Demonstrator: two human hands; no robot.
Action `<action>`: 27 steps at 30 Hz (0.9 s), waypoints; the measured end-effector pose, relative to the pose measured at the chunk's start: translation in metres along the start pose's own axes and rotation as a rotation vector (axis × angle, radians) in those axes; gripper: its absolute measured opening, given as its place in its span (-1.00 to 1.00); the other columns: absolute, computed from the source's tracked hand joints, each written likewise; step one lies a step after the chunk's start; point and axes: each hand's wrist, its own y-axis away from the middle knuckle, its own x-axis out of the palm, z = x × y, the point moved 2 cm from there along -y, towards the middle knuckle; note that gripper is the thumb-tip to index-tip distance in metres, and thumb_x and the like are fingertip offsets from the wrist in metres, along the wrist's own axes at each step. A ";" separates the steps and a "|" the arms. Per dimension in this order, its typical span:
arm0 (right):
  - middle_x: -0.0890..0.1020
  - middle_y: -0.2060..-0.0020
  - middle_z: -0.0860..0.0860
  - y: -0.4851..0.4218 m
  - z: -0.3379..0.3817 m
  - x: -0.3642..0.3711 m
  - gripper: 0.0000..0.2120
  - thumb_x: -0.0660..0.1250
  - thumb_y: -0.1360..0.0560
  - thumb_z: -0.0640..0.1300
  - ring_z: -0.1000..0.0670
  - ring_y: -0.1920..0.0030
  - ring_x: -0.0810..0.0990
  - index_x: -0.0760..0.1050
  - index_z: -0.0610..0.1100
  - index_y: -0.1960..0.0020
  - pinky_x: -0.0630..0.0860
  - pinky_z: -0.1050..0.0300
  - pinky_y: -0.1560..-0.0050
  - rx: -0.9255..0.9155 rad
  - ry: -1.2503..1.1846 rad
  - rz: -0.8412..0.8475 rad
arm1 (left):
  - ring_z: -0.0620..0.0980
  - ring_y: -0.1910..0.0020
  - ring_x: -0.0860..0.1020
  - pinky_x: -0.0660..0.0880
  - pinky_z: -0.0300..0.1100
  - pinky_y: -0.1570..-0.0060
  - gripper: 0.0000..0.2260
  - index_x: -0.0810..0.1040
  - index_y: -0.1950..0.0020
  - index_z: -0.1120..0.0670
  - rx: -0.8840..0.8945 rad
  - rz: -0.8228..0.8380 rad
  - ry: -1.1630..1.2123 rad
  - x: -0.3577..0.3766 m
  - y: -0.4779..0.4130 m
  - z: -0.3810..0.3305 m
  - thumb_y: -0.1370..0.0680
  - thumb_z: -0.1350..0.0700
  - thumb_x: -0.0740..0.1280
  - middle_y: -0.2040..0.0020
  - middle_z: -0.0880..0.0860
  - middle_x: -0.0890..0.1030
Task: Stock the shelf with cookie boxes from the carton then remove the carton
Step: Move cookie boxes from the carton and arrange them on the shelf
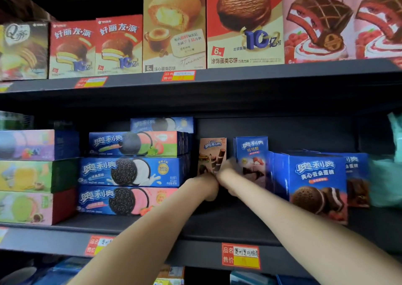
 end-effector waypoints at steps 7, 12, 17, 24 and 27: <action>0.50 -0.28 -0.19 0.019 0.001 -0.009 -0.64 0.05 -0.65 -0.16 -0.11 -0.17 0.52 0.36 -0.27 -0.38 0.42 0.11 -0.09 -0.226 0.351 0.184 | 0.17 -0.41 0.27 0.28 -0.03 -0.37 -0.55 0.14 -0.51 0.20 -0.006 0.169 -0.219 0.005 -0.013 0.001 -0.62 0.21 0.09 -0.47 0.23 0.22; 0.39 -0.38 -0.19 0.020 -0.002 -0.009 -0.60 0.09 -0.61 -0.31 -0.15 -0.33 0.44 0.25 -0.26 -0.45 0.39 0.09 -0.26 -0.270 0.529 0.371 | 0.13 -0.46 0.23 0.27 -0.01 -0.39 -0.54 0.12 -0.53 0.15 0.011 0.144 -0.242 0.004 -0.022 0.001 -0.63 0.17 0.11 -0.50 0.16 0.21; 0.38 -0.38 -0.22 0.018 -0.006 -0.001 -0.59 0.09 -0.61 -0.33 -0.15 -0.33 0.43 0.24 -0.30 -0.46 0.38 0.07 -0.31 -0.249 0.539 0.443 | 0.11 -0.44 0.27 0.29 -0.04 -0.35 -0.56 0.17 -0.50 0.18 -0.007 0.079 -0.239 0.001 -0.023 0.000 -0.63 0.18 0.14 -0.48 0.16 0.26; 0.39 -0.37 -0.23 0.019 -0.004 0.000 -0.57 0.10 -0.60 -0.33 -0.15 -0.32 0.44 0.23 -0.29 -0.46 0.38 0.10 -0.28 -0.347 0.614 0.427 | 0.14 -0.47 0.20 0.26 0.01 -0.37 -0.52 0.08 -0.53 0.18 -0.052 0.059 -0.156 -0.002 -0.021 0.002 -0.64 0.18 0.12 -0.52 0.17 0.17; 0.33 -0.40 -0.19 0.029 -0.002 -0.009 -0.53 0.15 -0.58 -0.29 -0.14 -0.35 0.40 0.19 -0.25 -0.48 0.35 0.13 -0.28 -0.404 0.565 0.375 | 0.14 -0.43 0.29 0.31 -0.01 -0.35 -0.52 0.11 -0.52 0.19 -0.036 0.052 -0.079 -0.007 -0.014 0.004 -0.62 0.20 0.15 -0.48 0.18 0.25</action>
